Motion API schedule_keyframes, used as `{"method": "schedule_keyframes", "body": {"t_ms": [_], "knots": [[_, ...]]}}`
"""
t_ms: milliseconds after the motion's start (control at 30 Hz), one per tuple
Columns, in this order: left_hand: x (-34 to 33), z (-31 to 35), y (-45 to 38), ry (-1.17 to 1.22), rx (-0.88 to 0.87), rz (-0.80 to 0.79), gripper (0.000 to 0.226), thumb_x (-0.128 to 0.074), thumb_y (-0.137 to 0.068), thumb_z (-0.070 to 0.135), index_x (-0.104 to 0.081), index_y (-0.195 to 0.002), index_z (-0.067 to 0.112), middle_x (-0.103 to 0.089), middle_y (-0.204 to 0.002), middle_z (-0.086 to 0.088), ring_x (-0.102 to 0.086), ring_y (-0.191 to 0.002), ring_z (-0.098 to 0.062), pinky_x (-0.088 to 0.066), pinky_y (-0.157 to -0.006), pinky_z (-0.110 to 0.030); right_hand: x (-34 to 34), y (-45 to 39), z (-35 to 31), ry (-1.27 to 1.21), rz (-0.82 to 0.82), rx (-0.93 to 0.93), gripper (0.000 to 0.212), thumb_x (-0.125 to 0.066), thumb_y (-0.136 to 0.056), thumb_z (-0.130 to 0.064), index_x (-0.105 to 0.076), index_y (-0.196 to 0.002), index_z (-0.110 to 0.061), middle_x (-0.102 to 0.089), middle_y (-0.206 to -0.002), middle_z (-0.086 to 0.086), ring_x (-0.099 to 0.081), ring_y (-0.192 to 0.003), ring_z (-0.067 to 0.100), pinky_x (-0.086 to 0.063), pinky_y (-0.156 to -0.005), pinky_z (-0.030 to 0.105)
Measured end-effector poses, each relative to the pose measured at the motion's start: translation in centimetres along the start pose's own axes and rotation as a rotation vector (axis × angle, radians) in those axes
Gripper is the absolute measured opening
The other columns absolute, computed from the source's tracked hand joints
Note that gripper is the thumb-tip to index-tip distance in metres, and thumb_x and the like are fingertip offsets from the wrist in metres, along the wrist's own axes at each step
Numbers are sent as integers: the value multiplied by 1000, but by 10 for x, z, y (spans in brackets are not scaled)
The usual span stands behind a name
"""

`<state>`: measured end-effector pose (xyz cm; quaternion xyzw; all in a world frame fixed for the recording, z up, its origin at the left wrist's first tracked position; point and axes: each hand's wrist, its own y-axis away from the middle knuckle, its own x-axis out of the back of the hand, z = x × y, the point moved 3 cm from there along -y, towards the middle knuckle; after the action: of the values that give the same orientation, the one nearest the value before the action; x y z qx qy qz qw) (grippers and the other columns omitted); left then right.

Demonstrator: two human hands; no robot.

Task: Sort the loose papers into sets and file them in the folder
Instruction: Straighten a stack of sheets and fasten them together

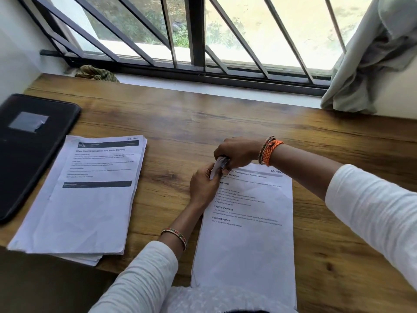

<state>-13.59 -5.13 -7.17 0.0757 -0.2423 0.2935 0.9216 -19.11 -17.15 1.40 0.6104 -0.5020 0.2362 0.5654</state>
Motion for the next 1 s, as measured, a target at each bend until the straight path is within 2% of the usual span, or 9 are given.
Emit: {"method": "schedule_keyframes", "body": {"t_ms": [167, 300, 400, 500, 600, 667, 767, 900, 1000], "knots": [[2, 2, 3, -49, -51, -42, 30, -44, -90, 35, -57, -83, 9, -61, -70, -7, -55, -65, -27, -38, -54, -36, -5, -1, 2, -76, 90, 2, 25, -68, -84, -34, -61, -90, -10, -56, -74, 0, -49, -67, 18, -34, -56, 28], [0, 0, 1, -44, -39, -39, 21, -50, -94, 27, -59, -88, 9, -63, -72, -10, -57, -67, -31, -33, -54, -33, -7, 1, 0, -66, 167, 1, 17, -68, -82, -28, -57, -79, -16, -46, -62, -7, -38, -55, 11, -30, -51, 27], [1, 0, 1, -42, -35, -38, 16, -50, -95, 23, -59, -87, 11, -58, -67, -2, -51, -60, -23, -30, -53, -30, -9, 1, -3, -1, 248, -8, 15, -65, -80, -26, -53, -75, -18, -41, -58, -7, -32, -51, 9, -27, -49, 26], [0, 2, -3, -49, 1, -59, 16, -50, -95, 23, -58, -87, 12, -57, -69, 0, -51, -63, -22, -35, -54, -32, -12, 2, -1, 25, 254, 5, 16, -65, -83, -32, -55, -78, -20, -45, -60, -6, -37, -53, 12, -27, -49, 25], [0, 0, -7, 38, 87, -104, 32, -45, -89, 41, -62, -96, 14, -68, -82, -5, -62, -76, -27, -51, -65, -44, -4, 15, 13, 23, 340, -57, 40, -56, -84, -57, -59, -95, -18, -55, -74, -8, -47, -60, 14, -27, -49, 23], [3, -3, -8, 138, 145, -132, 33, -45, -87, 39, -63, -108, 20, -70, -94, -4, -66, -87, -25, -54, -76, -48, -3, 33, 33, -106, 506, -217, 53, -50, -83, -67, -57, -100, -17, -55, -82, -12, -47, -61, 9, -31, -49, 21], [3, -5, -10, 266, 250, -155, 30, -52, -93, 25, -60, -121, 20, -68, -99, -1, -66, -93, -24, -54, -85, -50, -25, 63, 52, -354, 761, -452, 36, -63, -84, -52, -58, -89, -17, -56, -72, -6, -55, -62, 16, -39, -52, 25], [1, -1, -14, 357, 374, -191, 17, -53, -94, 11, -63, -96, 25, -69, -94, -4, -66, -89, -28, -52, -86, -49, -67, 63, 15, -376, 823, -500, 16, -69, -83, -32, -67, -81, -17, -61, -64, -1, -62, -65, 26, -32, -52, 24], [2, -2, -15, 369, 389, -204, 15, -52, -94, 5, -63, -98, 15, -68, -95, -10, -64, -85, -26, -52, -85, -47, -76, 44, -9, -385, 820, -504, 13, -67, -82, -29, -67, -88, -17, -69, -78, 6, -64, -74, 30, -43, -56, 30]]}}
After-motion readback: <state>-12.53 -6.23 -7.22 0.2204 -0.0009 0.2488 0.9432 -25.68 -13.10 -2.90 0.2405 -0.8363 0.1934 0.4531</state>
